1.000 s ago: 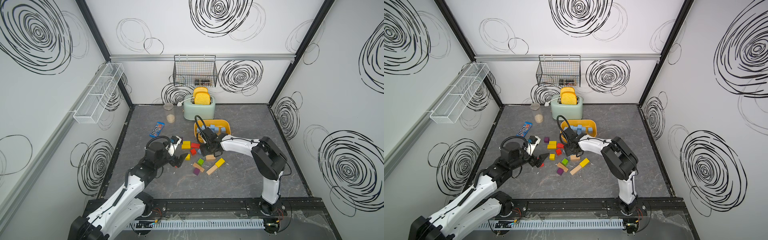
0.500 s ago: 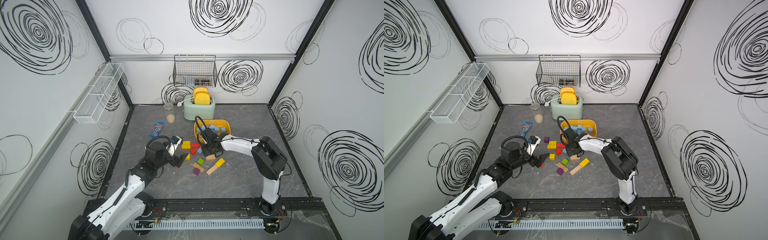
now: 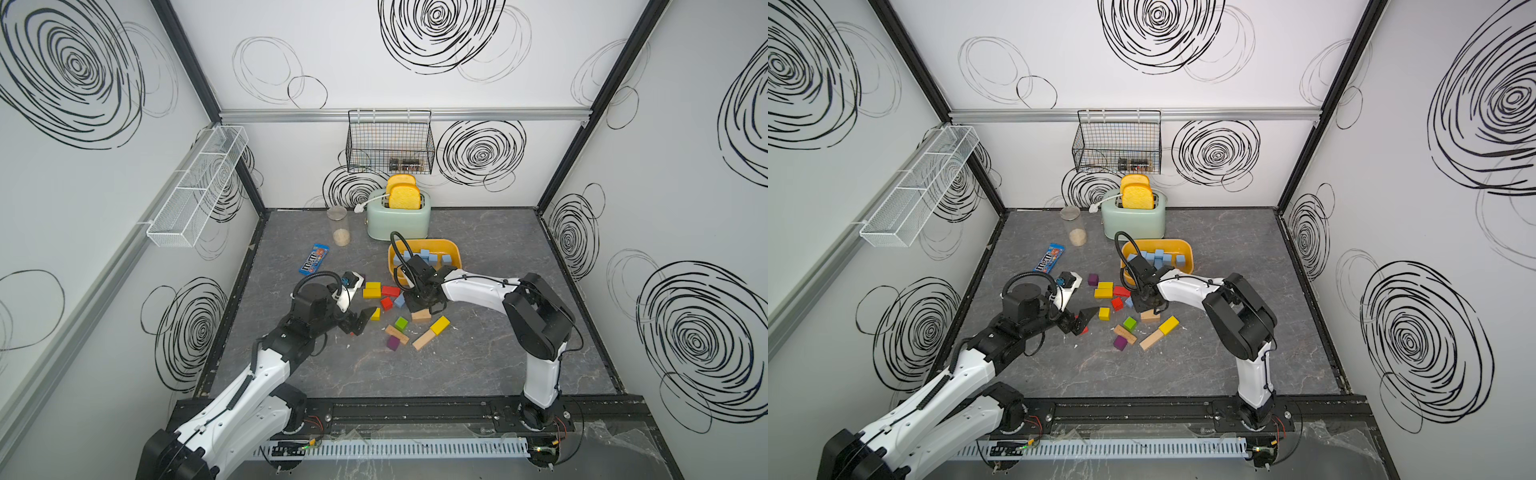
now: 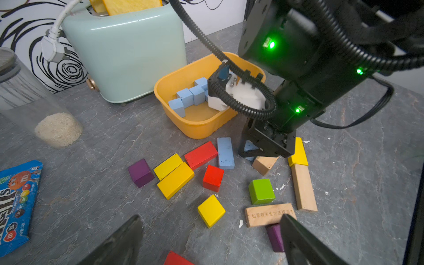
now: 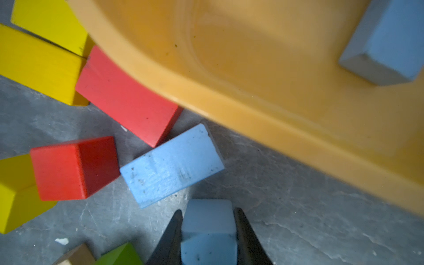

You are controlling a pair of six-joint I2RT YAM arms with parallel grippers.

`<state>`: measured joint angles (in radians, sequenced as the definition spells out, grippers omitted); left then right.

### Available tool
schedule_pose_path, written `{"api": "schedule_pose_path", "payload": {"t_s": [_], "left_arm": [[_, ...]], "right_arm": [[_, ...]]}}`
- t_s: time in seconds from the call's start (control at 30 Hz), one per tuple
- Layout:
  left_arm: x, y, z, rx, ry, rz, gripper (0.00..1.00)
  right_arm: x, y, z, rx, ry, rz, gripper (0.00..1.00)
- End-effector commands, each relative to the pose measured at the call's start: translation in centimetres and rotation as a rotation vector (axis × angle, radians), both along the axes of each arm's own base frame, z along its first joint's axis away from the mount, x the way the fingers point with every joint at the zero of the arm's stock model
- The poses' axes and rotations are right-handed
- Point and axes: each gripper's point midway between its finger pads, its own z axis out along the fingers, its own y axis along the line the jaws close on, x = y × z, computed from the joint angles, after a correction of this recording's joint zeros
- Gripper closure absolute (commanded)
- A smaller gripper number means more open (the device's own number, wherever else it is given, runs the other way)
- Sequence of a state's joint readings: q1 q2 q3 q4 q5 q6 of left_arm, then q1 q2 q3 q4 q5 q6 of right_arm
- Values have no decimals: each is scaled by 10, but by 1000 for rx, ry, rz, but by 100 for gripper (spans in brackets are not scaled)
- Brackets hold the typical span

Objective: Pick out the blue building blocks
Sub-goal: Pick up the building block from the center of the board.

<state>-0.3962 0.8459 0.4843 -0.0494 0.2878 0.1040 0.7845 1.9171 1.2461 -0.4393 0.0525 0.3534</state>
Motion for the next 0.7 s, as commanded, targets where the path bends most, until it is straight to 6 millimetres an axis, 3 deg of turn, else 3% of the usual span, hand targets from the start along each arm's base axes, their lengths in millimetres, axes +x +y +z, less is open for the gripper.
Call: {"api": "schedule_pose_path", "payload": {"t_s": [0.0, 0.13, 0.4, 0.67], "left_arm": [[6, -2, 14, -31, -44, 3, 4], [8, -2, 19, -33, -50, 6, 4], [14, -3, 39, -35, -87, 7, 4], [21, -8, 67, -49, -139, -4, 4]], "right_arm": [[-3, 0, 14, 35, -11, 4, 81], [-2, 4, 28, 81, -34, 13, 100], [-3, 10, 67, 198, -117, 54, 100], [6, -4, 133, 381, -255, 37, 100]]}}
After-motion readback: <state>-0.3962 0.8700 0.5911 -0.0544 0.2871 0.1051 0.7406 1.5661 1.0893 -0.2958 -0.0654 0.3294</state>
